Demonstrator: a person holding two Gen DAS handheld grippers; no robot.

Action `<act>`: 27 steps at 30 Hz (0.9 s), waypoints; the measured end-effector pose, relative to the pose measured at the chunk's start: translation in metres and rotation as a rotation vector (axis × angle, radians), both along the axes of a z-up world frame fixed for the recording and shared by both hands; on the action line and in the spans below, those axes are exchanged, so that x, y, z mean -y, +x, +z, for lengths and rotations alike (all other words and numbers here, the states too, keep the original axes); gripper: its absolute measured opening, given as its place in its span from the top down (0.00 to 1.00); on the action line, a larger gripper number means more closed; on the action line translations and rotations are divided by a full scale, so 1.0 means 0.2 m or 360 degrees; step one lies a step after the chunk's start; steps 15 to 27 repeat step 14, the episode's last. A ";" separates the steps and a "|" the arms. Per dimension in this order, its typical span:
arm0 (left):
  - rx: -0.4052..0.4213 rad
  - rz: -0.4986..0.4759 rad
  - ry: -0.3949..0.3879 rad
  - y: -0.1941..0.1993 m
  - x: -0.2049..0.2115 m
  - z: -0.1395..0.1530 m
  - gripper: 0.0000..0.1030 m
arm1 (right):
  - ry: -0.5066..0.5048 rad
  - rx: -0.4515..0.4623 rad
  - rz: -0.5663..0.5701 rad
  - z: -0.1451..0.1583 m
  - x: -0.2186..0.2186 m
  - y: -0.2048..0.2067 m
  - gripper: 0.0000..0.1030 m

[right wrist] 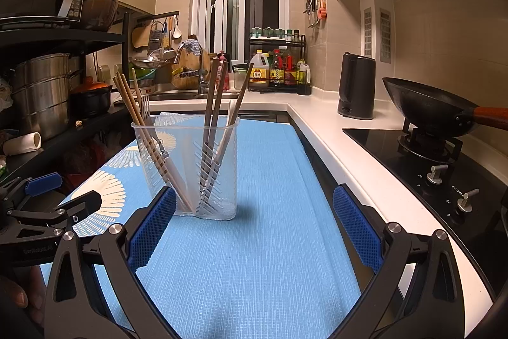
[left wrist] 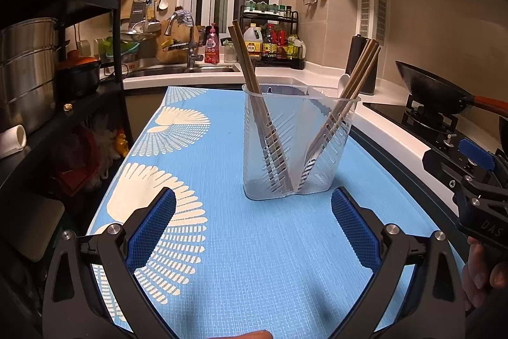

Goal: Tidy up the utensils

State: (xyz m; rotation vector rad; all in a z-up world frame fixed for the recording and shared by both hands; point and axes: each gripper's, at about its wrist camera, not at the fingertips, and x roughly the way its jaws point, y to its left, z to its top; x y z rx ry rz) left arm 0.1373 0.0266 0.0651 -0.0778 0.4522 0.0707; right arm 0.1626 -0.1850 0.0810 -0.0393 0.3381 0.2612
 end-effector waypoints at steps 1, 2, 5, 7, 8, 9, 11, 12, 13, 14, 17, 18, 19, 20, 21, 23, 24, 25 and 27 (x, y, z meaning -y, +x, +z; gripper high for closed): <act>0.0003 -0.0006 0.0001 0.00 0.00 0.00 0.07 | 0.0000 0.0001 0.0000 0.00 0.00 0.00 0.05; 0.0013 -0.0018 0.0000 0.00 0.00 0.00 0.07 | 0.0000 0.0001 0.0000 0.00 0.00 0.00 0.05; 0.0033 -0.0032 0.0019 -0.01 0.02 0.00 0.07 | -0.0001 0.0001 0.0000 0.00 0.00 0.00 0.05; 0.0032 -0.0028 0.0025 -0.01 0.02 0.00 0.07 | 0.0001 -0.0001 0.0000 0.00 0.00 0.00 0.05; 0.0026 -0.0023 0.0027 -0.01 0.02 0.00 0.07 | 0.0000 -0.0001 0.0000 0.00 0.00 0.00 0.05; 0.0020 -0.0021 0.0026 -0.01 0.02 0.00 0.07 | -0.0001 0.0000 0.0001 0.00 0.00 0.00 0.05; 0.0016 -0.0018 0.0025 -0.01 0.02 0.00 0.07 | -0.0001 0.0001 0.0000 0.00 0.00 0.00 0.05; 0.0016 -0.0017 0.0026 -0.01 0.02 0.00 0.07 | -0.0001 0.0002 0.0000 0.00 0.00 0.00 0.05; 0.0015 -0.0017 0.0025 -0.01 0.02 0.00 0.07 | -0.0001 0.0001 0.0000 0.00 0.00 0.00 0.05; 0.0016 -0.0018 0.0024 -0.01 0.02 0.00 0.07 | 0.0000 0.0001 0.0000 0.00 0.00 0.00 0.05; 0.0016 -0.0018 0.0024 -0.01 0.02 0.00 0.07 | 0.0000 0.0001 0.0000 0.00 0.00 0.00 0.05; 0.0016 -0.0018 0.0024 -0.01 0.02 0.00 0.07 | 0.0000 0.0001 0.0000 0.00 0.00 0.00 0.05; 0.0016 -0.0018 0.0024 -0.01 0.02 0.00 0.07 | 0.0000 0.0001 0.0000 0.00 0.00 0.00 0.05; 0.0016 -0.0018 0.0024 -0.01 0.02 0.00 0.07 | 0.0000 0.0001 0.0000 0.00 0.00 0.00 0.05; 0.0016 -0.0018 0.0024 -0.01 0.02 0.00 0.07 | 0.0000 0.0001 0.0000 0.00 0.00 0.00 0.05; 0.0016 -0.0018 0.0024 -0.01 0.02 0.00 0.07 | 0.0000 0.0001 0.0000 0.00 0.00 0.00 0.05; 0.0016 -0.0018 0.0024 -0.01 0.02 0.00 0.07 | 0.0000 0.0001 0.0000 0.00 0.00 0.00 0.05; 0.0016 -0.0018 0.0024 -0.01 0.02 0.00 0.07 | 0.0000 0.0001 0.0000 0.00 0.00 0.00 0.05; 0.0016 -0.0018 0.0024 -0.01 0.02 0.00 0.07 | 0.0000 0.0001 0.0000 0.00 0.00 0.00 0.05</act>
